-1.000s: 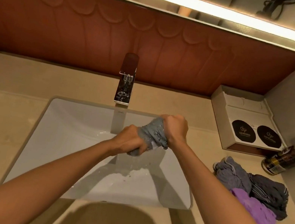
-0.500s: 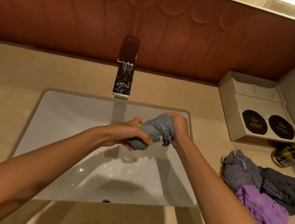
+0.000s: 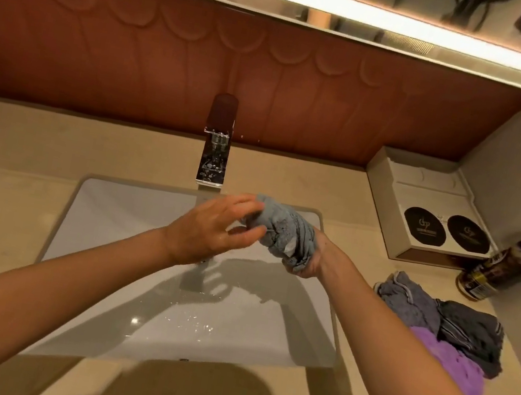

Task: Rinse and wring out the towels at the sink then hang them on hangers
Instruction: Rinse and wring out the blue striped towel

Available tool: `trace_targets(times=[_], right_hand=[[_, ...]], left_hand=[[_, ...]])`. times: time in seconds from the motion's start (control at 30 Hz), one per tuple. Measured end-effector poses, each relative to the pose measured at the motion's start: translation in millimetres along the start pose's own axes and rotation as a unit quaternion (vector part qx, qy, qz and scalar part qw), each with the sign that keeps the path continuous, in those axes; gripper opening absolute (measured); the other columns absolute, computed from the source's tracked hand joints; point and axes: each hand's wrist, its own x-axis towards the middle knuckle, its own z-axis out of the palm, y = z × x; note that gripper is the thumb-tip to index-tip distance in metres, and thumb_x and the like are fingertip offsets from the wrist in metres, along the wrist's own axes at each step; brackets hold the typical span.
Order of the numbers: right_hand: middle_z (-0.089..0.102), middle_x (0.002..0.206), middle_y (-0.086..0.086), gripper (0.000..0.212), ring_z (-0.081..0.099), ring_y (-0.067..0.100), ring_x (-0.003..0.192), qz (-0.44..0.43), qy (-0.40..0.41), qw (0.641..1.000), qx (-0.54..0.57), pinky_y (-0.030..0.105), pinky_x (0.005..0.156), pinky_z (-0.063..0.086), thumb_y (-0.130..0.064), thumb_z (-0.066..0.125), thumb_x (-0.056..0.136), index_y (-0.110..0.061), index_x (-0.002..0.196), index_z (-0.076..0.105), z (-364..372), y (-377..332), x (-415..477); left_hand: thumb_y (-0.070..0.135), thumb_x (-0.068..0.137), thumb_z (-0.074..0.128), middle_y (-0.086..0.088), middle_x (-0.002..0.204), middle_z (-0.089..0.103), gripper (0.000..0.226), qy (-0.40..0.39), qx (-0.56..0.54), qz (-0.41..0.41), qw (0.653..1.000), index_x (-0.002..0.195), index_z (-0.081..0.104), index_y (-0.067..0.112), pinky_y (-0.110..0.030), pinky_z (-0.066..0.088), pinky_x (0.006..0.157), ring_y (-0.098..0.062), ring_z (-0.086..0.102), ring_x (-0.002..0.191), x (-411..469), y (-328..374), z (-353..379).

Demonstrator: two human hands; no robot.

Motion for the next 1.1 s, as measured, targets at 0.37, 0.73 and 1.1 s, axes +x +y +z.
trace_targets(times=[0.37,0.73,1.1], right_hand=[[0.053,0.039,-0.001,0.041,0.045,0.009,0.033,-0.02,-0.131,0.988,-0.079,0.012,0.032,0.032,-0.032,0.033,0.1,-0.004,0.08,0.056,4.9,5.3,-35.2],[0.053,0.071,0.0,0.034,0.042,0.012,0.064,0.023,-0.168,0.98,0.107,0.021,0.062,0.028,-0.043,0.06,0.051,-0.016,0.072,0.057,-5.1,17.8,-40.3],[0.056,0.093,0.015,0.04,0.051,0.03,0.085,0.028,-0.192,0.965,0.179,0.058,0.08,0.047,-0.038,0.053,0.083,-0.002,0.098,0.058,5.1,33.5,-44.8]], left_hand=[[0.002,0.097,0.03,-0.01,0.13,0.035,0.05,-0.057,0.197,0.234,0.951,0.142,0.017,0.017,-0.031,0.046,0.072,-0.025,0.042,0.089,63.2,-28.9,-19.8],[0.006,0.082,0.032,-0.01,0.104,0.064,0.037,-0.164,0.244,0.243,0.924,0.104,0.062,0.009,-0.04,0.046,0.095,-0.032,0.06,0.1,87.1,3.9,-23.4],[0.012,0.077,0.034,-0.006,0.093,0.065,0.037,-0.221,0.249,0.248,0.91,0.097,0.066,0.013,-0.03,0.048,0.073,-0.021,0.06,0.075,90.8,27.1,-27.5]])
